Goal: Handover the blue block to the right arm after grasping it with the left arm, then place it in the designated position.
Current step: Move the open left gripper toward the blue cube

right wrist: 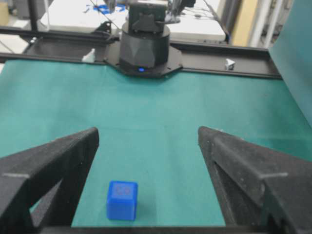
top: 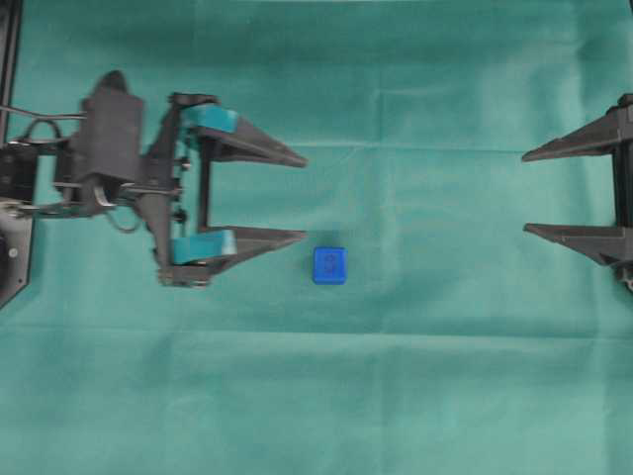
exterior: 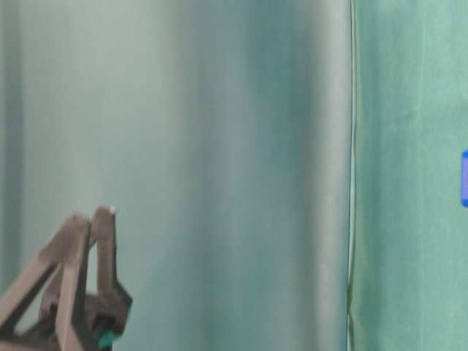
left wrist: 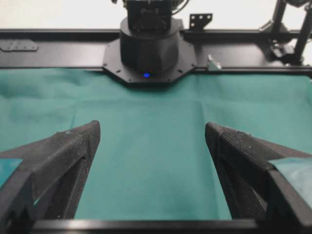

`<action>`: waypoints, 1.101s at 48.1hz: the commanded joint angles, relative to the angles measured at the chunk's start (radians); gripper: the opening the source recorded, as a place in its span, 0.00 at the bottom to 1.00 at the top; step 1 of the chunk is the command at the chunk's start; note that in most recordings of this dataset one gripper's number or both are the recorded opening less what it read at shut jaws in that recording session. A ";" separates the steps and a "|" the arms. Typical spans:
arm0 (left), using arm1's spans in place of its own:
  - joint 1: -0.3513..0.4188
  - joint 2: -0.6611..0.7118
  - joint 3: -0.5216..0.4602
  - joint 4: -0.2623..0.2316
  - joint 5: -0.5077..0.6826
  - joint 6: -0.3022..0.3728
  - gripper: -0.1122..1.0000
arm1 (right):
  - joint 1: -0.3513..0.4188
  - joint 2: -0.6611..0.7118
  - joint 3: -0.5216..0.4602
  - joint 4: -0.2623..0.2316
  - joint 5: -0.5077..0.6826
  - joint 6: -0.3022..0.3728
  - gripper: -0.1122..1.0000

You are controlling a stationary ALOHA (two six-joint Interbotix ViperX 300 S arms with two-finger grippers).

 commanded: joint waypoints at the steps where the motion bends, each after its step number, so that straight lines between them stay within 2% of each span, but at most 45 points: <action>1: -0.002 0.014 -0.051 0.000 0.006 0.002 1.00 | -0.005 0.006 -0.025 -0.002 -0.009 -0.002 0.94; 15: 0.003 0.031 -0.080 -0.003 0.132 -0.014 1.00 | -0.005 0.006 -0.026 0.000 -0.005 -0.002 0.94; 37: 0.002 0.143 -0.288 -0.002 0.630 -0.020 1.00 | -0.005 0.014 -0.025 0.000 -0.002 -0.002 0.94; 47: -0.003 0.193 -0.387 -0.002 0.805 -0.020 1.00 | -0.005 0.017 -0.023 0.000 -0.002 -0.002 0.94; 53: -0.003 0.209 -0.411 0.000 0.838 -0.020 1.00 | -0.005 0.020 -0.023 0.000 -0.002 -0.002 0.94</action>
